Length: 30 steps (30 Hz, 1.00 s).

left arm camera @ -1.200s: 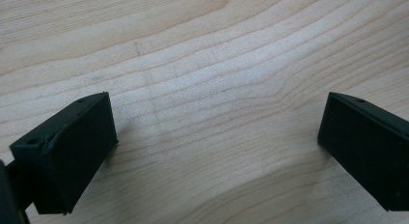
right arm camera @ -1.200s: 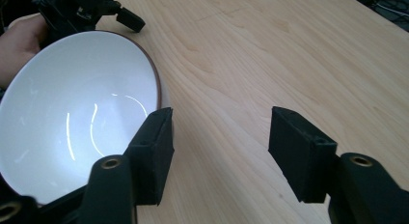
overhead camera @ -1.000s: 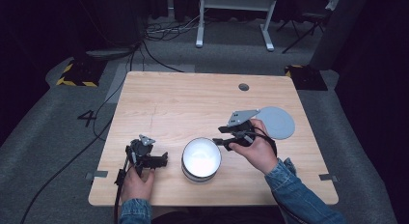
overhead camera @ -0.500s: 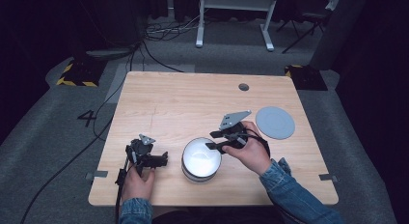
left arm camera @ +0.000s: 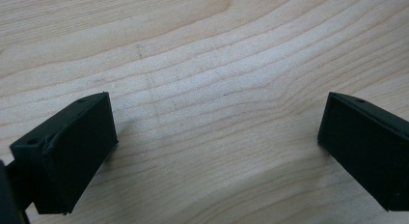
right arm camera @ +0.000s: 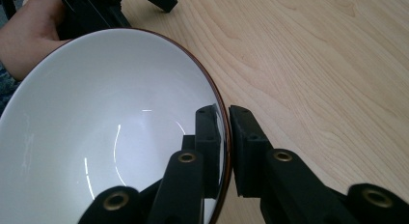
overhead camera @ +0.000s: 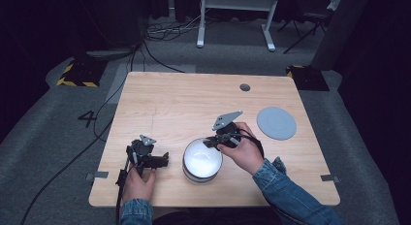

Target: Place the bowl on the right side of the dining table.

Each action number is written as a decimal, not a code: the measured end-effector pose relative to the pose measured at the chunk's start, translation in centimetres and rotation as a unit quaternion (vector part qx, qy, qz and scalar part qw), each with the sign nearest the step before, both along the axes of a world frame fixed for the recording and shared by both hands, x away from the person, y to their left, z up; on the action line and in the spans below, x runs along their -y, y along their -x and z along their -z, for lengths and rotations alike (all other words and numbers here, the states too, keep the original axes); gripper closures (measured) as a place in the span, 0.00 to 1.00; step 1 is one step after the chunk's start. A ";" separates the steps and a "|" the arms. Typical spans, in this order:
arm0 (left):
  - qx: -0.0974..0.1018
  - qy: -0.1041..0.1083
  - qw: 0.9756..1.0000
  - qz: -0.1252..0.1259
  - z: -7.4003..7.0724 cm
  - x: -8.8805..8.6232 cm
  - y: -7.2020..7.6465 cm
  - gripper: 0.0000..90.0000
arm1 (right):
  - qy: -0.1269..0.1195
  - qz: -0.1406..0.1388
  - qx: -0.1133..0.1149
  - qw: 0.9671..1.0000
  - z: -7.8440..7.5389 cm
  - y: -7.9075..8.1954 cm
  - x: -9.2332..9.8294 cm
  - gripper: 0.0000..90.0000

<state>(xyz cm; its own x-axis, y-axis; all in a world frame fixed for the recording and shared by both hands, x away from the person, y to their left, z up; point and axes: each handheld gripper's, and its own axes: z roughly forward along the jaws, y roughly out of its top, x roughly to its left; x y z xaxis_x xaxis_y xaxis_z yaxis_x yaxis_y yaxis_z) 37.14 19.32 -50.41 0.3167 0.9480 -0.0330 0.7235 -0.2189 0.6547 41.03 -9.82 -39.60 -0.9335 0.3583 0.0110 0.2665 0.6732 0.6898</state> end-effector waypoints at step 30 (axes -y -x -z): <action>0.002 0.000 1.000 -0.001 0.0 0.0 0.0 0.00 | -0.011 0.010 0.014 1.000 -4.5 0.0 0.4 0.91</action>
<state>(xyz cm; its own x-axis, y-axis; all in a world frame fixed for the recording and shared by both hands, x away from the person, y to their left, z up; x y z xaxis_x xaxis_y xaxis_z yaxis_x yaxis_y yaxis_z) 37.15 19.32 -50.42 0.3150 0.9486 -0.0321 0.7217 -0.2174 0.6571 41.04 -10.19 -35.06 -0.9265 0.3764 -0.0061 0.2604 0.6525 0.7116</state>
